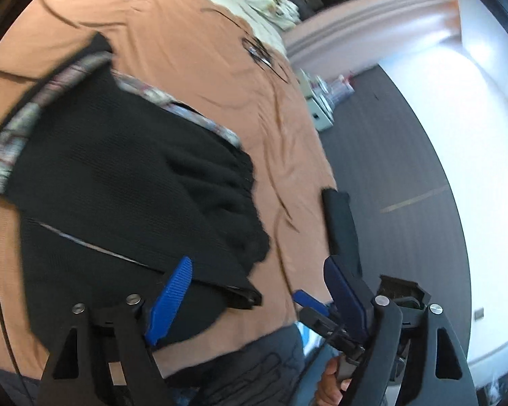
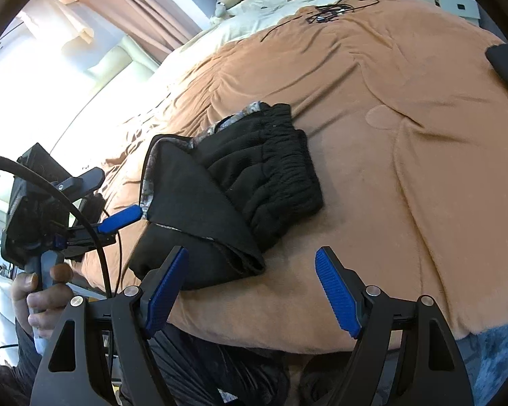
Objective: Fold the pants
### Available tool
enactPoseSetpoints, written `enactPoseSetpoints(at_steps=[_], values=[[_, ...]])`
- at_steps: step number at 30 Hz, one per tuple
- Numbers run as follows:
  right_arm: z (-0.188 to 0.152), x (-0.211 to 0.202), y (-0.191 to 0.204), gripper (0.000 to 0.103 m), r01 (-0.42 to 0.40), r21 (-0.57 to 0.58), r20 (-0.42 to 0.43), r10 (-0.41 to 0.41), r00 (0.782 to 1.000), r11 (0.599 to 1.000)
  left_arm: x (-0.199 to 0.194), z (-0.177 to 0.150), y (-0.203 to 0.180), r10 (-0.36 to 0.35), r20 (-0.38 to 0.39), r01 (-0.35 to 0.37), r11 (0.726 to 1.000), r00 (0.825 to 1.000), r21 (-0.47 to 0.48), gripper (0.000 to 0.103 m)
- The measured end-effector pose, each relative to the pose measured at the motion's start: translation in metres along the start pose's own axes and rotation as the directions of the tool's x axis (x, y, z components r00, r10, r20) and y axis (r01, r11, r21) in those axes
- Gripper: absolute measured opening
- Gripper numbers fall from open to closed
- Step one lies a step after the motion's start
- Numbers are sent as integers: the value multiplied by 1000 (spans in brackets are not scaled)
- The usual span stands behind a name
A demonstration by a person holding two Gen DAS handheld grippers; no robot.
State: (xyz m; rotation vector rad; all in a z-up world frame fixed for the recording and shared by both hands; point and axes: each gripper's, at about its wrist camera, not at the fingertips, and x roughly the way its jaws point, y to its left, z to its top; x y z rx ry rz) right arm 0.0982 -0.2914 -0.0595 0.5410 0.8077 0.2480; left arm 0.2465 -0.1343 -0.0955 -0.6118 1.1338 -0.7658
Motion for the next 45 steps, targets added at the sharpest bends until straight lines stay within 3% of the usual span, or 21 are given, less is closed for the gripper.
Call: enactPoseSetpoints(at_steps=[13, 17, 19, 29, 33, 35, 37, 40, 45], values=[[7, 55, 23, 76, 61, -92, -106, -70, 992, 994, -55, 21, 92, 184, 107, -170, 977, 977, -125, 80], [8, 65, 25, 63, 73, -100, -126, -86, 988, 992, -54, 26, 113, 231, 94, -216, 965, 968, -150, 77], [9, 69, 26, 62, 81, -103, -135, -95, 986, 991, -50, 28, 122, 243, 79, -229, 961, 967, -158, 73], [11, 89, 27, 52, 104, -112, -172, -122, 978, 988, -23, 37, 153, 260, 34, -249, 950, 965, -186, 68], [11, 93, 27, 38, 107, -118, -177, -127, 976, 987, -18, 49, 157, 261, 62, -246, 951, 963, -189, 68], [11, 94, 26, 27, 107, -118, -179, -127, 976, 987, -19, 55, 159, 279, 80, -259, 945, 957, -198, 60], [11, 93, 25, 21, 103, -120, -178, -124, 976, 987, -20, 60, 158, 301, 85, -280, 939, 950, -199, 36], [10, 90, 25, 10, 93, -124, -175, -114, 978, 988, -28, 65, 151, 298, 113, -274, 943, 948, -190, 17], [9, 80, 26, 8, 62, -140, -163, -85, 983, 988, -48, 76, 119, 271, 178, -249, 959, 946, -138, 10]])
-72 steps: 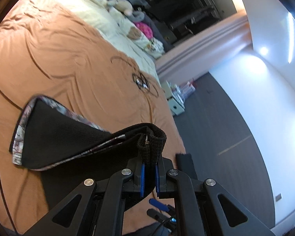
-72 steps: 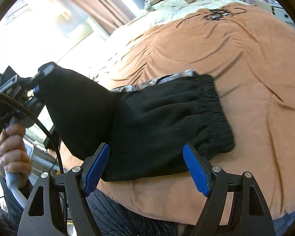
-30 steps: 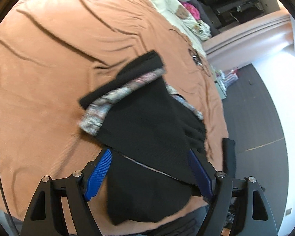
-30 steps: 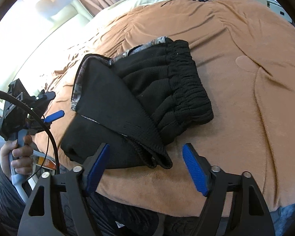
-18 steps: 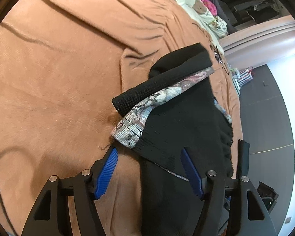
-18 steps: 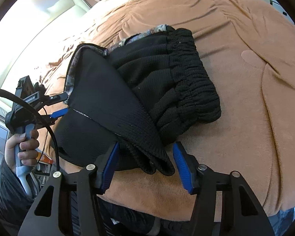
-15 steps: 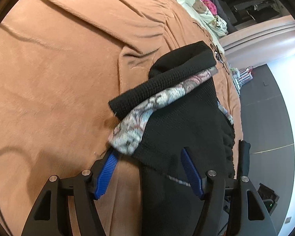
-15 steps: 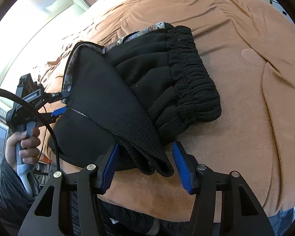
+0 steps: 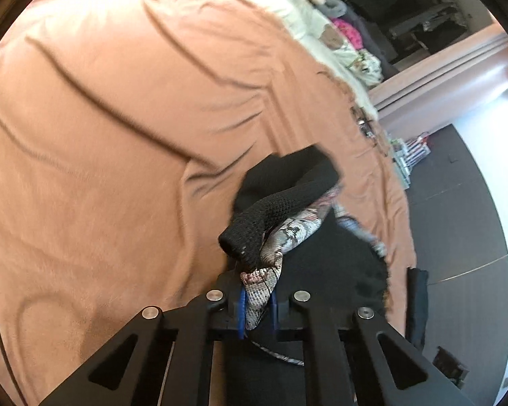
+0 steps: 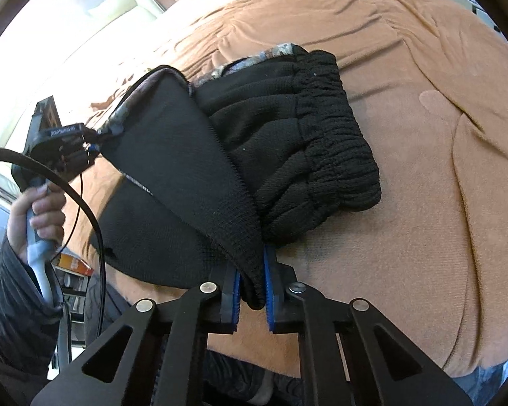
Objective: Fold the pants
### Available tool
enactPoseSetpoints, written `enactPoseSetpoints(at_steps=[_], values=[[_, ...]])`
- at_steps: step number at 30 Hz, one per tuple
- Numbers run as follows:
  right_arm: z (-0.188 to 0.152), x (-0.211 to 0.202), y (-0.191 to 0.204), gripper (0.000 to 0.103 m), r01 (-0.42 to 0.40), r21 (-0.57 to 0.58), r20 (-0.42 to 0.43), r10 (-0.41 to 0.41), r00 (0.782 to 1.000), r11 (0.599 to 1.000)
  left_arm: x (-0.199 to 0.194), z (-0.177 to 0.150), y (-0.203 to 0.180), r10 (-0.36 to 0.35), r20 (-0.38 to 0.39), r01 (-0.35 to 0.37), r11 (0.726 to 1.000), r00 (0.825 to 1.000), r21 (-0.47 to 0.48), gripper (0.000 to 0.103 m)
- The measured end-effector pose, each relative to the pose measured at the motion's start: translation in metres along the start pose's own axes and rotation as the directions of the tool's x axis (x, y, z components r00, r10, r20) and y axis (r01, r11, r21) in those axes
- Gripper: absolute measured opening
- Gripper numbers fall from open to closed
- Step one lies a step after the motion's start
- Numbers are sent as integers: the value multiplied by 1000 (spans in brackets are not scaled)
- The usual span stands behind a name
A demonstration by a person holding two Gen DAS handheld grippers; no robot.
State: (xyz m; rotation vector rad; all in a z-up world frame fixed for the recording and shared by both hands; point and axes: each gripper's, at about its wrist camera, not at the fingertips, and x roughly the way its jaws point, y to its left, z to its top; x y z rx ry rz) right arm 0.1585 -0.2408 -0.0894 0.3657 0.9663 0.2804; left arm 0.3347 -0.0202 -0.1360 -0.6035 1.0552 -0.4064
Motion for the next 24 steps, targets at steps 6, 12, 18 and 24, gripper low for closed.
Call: enactPoseSetpoints(at_steps=[6, 12, 18, 24], values=[[0, -8, -1, 7, -41, -13, 16, 41, 999, 999, -14, 27, -34, -58, 37, 57, 998, 998, 28, 10], [-2, -13, -10, 7, -72, 8, 36, 72, 997, 997, -5, 51, -83, -85, 39, 81, 992, 996, 99, 10], [-6, -16, -16, 7, -102, 25, 52, 101, 994, 994, 22, 69, -129, -94, 13, 91, 984, 995, 156, 10], [-6, -19, -21, 6, -116, 28, 61, 114, 992, 993, 47, 75, -158, -86, -23, 89, 976, 996, 200, 11]])
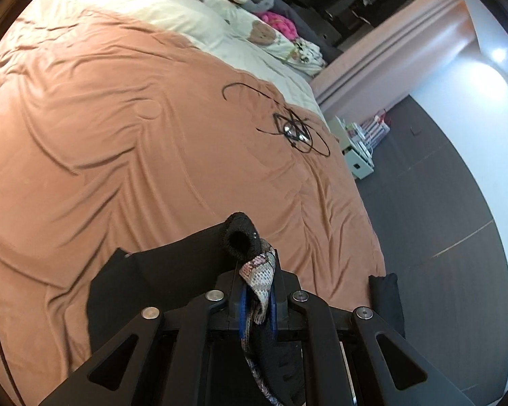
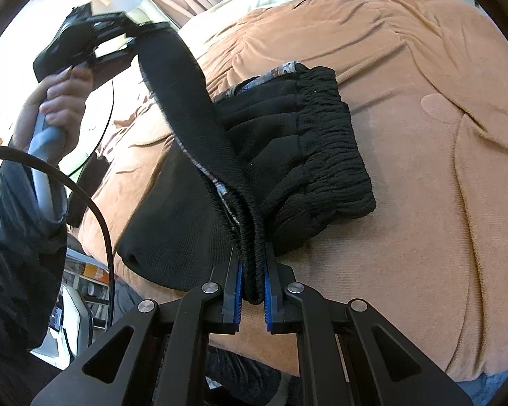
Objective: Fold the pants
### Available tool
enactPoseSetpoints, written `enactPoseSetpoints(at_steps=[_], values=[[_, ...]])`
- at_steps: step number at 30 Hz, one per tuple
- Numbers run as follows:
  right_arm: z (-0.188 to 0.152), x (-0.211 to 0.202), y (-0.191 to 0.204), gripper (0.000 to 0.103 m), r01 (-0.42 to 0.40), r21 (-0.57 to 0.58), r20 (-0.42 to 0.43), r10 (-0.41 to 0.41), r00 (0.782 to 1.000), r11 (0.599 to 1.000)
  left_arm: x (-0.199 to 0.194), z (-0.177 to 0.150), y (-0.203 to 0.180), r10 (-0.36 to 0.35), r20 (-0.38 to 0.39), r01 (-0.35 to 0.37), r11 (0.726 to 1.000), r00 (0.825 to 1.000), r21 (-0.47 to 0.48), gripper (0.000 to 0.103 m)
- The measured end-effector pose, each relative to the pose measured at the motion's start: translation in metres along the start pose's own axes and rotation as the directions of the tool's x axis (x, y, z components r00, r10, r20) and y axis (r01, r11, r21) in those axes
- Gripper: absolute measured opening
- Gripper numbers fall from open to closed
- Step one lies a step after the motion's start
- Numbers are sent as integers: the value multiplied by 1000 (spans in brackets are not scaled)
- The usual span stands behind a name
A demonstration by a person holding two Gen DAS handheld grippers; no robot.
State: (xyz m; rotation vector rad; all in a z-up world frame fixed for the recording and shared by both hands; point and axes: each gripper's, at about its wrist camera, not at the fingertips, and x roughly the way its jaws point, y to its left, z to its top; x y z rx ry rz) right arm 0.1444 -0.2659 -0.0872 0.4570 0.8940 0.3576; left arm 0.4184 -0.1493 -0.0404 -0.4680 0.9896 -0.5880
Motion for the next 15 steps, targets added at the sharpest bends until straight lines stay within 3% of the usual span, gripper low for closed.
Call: enactPoseSetpoints(at_steps=[2, 4, 7, 15], values=[[-1, 0, -3, 6, -4, 8, 1, 4, 1000, 1000, 7, 1, -6, 16, -7, -15, 1000, 1000, 18, 17], [-2, -1, -5, 6, -5, 15, 1, 5, 1000, 1000, 10, -1, -11, 18, -3, -18, 999, 1000, 36, 37], [-3, -1, -7, 6, -12, 24, 1, 12, 1000, 1000, 7, -7, -7, 11, 4, -11, 999, 1000, 36, 56], [-5, -6, -10, 6, -22, 41, 22, 21, 1000, 999, -11, -39, 33, 100, -37, -100, 995, 994, 3, 56]])
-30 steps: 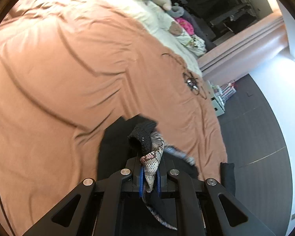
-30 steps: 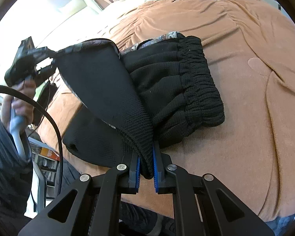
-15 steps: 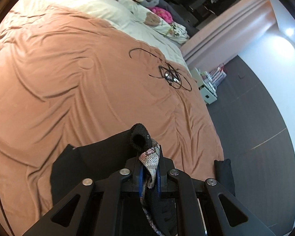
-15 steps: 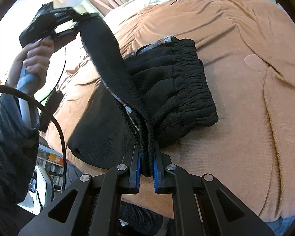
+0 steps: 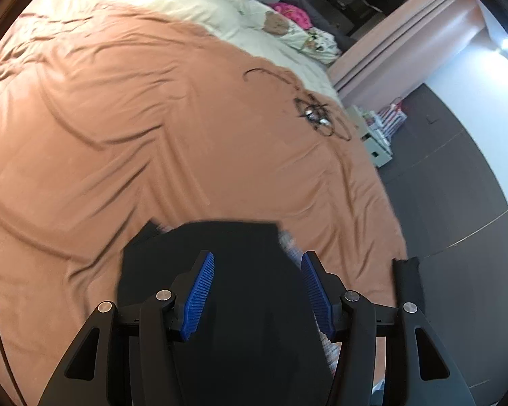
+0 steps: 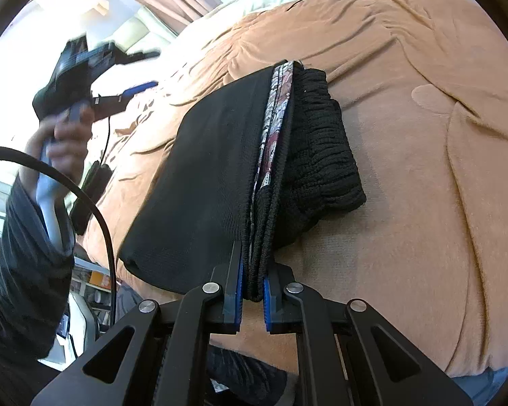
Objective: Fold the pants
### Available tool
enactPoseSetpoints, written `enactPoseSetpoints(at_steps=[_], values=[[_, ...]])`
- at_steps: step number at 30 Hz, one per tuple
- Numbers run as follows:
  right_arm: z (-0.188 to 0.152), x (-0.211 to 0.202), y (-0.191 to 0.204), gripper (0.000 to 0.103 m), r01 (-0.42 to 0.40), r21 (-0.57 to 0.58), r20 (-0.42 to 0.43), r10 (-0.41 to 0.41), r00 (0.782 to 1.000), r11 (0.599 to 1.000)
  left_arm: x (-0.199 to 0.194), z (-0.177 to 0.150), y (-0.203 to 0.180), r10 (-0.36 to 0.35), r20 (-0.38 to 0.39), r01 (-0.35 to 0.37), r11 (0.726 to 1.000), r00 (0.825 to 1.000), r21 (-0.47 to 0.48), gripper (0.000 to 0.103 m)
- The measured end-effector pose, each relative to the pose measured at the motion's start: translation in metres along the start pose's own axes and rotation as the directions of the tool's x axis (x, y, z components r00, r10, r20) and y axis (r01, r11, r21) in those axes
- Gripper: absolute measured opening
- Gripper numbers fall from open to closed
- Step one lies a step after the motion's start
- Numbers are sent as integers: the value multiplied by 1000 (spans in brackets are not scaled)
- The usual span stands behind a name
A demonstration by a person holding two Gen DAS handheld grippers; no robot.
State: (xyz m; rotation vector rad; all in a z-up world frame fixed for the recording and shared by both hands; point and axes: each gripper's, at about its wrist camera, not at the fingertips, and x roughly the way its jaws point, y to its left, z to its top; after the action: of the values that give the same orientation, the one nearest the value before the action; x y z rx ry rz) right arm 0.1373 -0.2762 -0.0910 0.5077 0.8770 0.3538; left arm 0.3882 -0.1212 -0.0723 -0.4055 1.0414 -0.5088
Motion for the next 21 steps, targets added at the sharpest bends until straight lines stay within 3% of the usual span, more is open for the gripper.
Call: enactPoseSetpoints(at_steps=[8, 16, 19, 21], values=[[-8, -8, -1, 5, -7, 21, 9, 7, 1000, 1000, -12, -47, 38, 56, -50, -58, 997, 997, -41, 56], [-11, -16, -14, 6, 27, 69, 9, -27, 1000, 997, -17, -83, 61, 66, -89, -73, 994, 994, -79, 56], [-9, -15, -15, 10, 45, 81, -14, -44, 999, 996, -18, -91, 65, 66, -102, -75, 993, 993, -87, 56], [-6, -19, -12, 26, 73, 71, -3, -73, 997, 995, -19, -96, 67, 67, -105, -76, 993, 992, -90, 56]])
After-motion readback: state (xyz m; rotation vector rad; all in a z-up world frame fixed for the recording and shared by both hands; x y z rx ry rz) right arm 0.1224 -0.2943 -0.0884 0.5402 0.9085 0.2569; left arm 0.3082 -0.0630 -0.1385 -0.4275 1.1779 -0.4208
